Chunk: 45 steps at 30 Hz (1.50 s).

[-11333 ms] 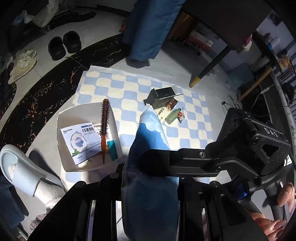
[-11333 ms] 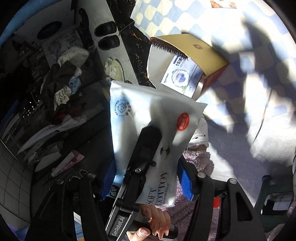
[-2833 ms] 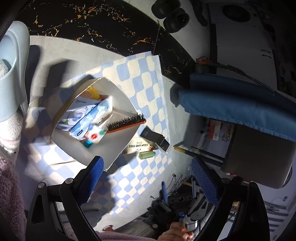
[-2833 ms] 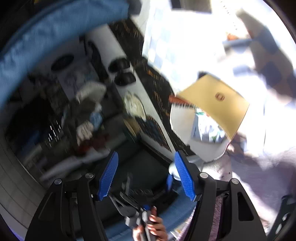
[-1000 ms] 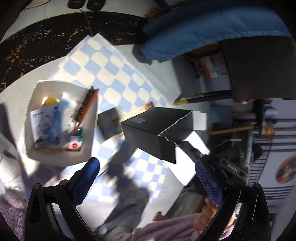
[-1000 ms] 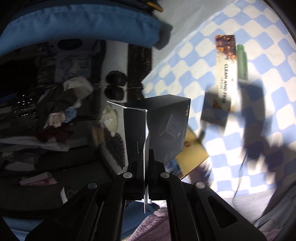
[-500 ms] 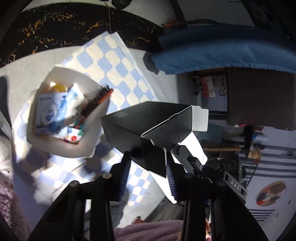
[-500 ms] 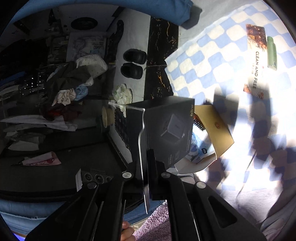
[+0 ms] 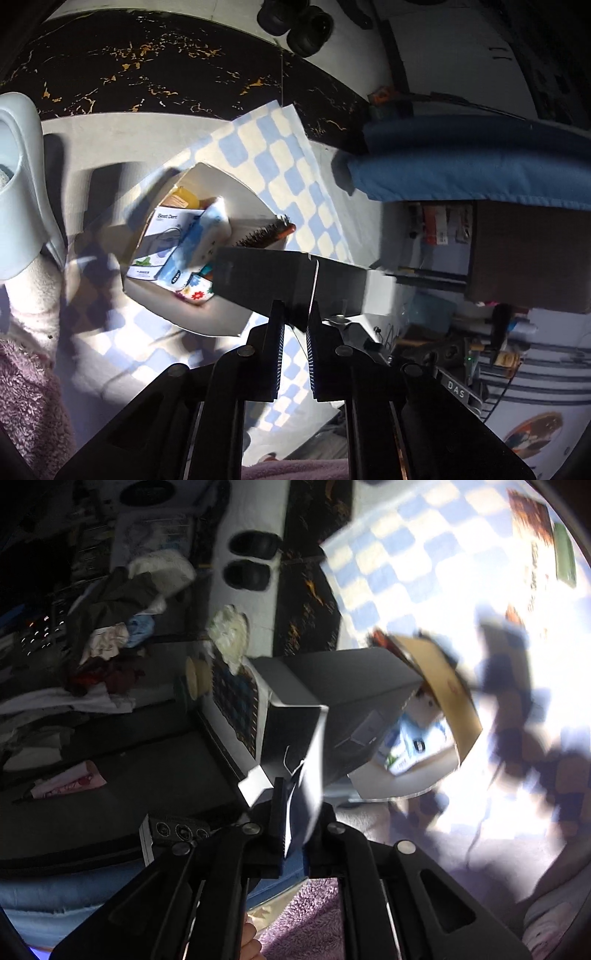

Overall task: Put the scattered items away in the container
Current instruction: 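Lower the black box into the white box and open the right gripper, then reach the right gripper to the green bottle and grasp it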

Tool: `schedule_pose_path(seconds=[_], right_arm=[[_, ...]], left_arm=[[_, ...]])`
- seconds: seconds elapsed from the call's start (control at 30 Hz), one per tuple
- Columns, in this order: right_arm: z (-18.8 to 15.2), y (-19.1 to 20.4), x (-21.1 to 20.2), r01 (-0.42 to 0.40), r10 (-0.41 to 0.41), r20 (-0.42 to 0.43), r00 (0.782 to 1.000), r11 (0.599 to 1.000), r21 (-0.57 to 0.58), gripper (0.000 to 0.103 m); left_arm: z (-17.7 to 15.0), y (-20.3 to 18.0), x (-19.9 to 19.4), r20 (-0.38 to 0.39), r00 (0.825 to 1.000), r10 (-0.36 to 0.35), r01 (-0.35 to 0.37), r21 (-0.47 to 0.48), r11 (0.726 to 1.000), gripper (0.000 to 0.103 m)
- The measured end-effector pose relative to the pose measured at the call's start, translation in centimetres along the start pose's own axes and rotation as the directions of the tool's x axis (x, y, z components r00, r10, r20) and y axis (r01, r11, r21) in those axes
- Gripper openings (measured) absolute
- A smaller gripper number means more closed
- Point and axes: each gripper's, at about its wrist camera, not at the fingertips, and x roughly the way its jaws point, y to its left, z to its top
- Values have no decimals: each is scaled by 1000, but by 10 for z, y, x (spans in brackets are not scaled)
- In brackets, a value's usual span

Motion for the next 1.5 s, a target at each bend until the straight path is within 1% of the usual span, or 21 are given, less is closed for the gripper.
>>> schedule_pose_path(seconds=[0.2, 0.27, 0.37, 0.5, 0.63, 0.7, 0.77, 0.8, 0.83, 0.87, 0.9, 0.93, 0.97, 1.0, 1.07, 1.13, 1.2, 1.27, 1.37, 1.4, 1.5], right_arm=[[-3, -20, 14, 2, 0, -17, 1000, 995, 99, 36], [-2, -26, 10, -3, 2, 4, 1000, 992, 130, 54], [3, -33, -3, 10, -18, 50, 999, 987, 160, 57], [19, -52, -26, -15, -5, 78, 997, 968, 249, 58], [43, -91, -63, -5, -44, 116, 992, 919, 393, 60], [58, -116, -86, 5, -85, 157, 984, 890, 456, 60], [78, -137, -112, 52, -168, 210, 963, 882, 467, 60], [89, -145, -127, 100, -240, 255, 937, 881, 463, 60], [98, -153, -141, 176, -339, 295, 893, 868, 463, 60], [107, -159, -153, 268, -445, 317, 838, 840, 471, 60], [115, -166, -160, 344, -525, 322, 788, 809, 477, 60], [125, -174, -162, 395, -572, 313, 758, 785, 477, 60], [134, -183, -161, 429, -597, 290, 748, 769, 474, 60], [142, -193, -157, 448, -605, 263, 752, 761, 470, 60], [151, -211, -148, 448, -601, 231, 765, 755, 479, 60], [156, -225, -141, 443, -609, 224, 760, 739, 507, 60], [162, -235, -131, 470, -632, 203, 748, 720, 510, 60], [168, -243, -123, 487, -642, 188, 744, 712, 506, 60], [174, -249, -118, 449, -609, 221, 762, 743, 497, 60], [176, -248, -119, 437, -602, 241, 761, 751, 494, 60], [181, -243, -123, 449, -623, 290, 726, 749, 487, 60]], left_arm=[[1, 3, -1, -12, 1000, 23, -23, -19, 1000, 6], [1, 1, 0, -19, 999, 45, -45, -17, 999, 6], [1, -3, 0, -21, 998, 61, -62, -33, 998, 6], [4, -4, -1, -15, 1000, 23, -25, -89, 996, 6], [5, -6, 2, -36, 998, -42, 39, -80, 996, 6], [3, -8, -1, -38, 999, -25, 23, -61, 998, 7], [3, -15, -7, -5, 1000, 30, -30, 2, 1000, 8], [3, -20, -8, 7, 999, 45, -45, 40, 998, 9], [3, -26, -9, 10, 999, 51, -52, 71, 996, 13], [2, -32, -10, 5, 998, 56, -56, 100, 993, 17], [0, -37, -9, -2, 998, 68, -68, 128, 990, 34], [-3, -42, -9, -7, 997, 81, -79, 149, 986, 53], [-5, -46, -9, -9, 996, 93, -90, 167, 982, 61], [-8, -49, -9, -6, 994, 107, -104, 184, 978, 70], [-12, -59, -10, 18, 988, 154, -154, 236, 960, 72], [-15, -68, -10, 31, 983, 181, -182, 291, 939, 75], [-16, -71, -8, 8, 986, 169, -163, 311, 936, 88], [-15, -69, -8, -9, 989, 146, -138, 289, 947, 100], [-12, -66, -5, -40, 991, 130, -116, 255, 960, 103], [-11, -66, -4, -49, 991, 128, -111, 254, 961, 103], [-9, -69, 0, -56, 985, 164, -143, 266, 953, 103]])
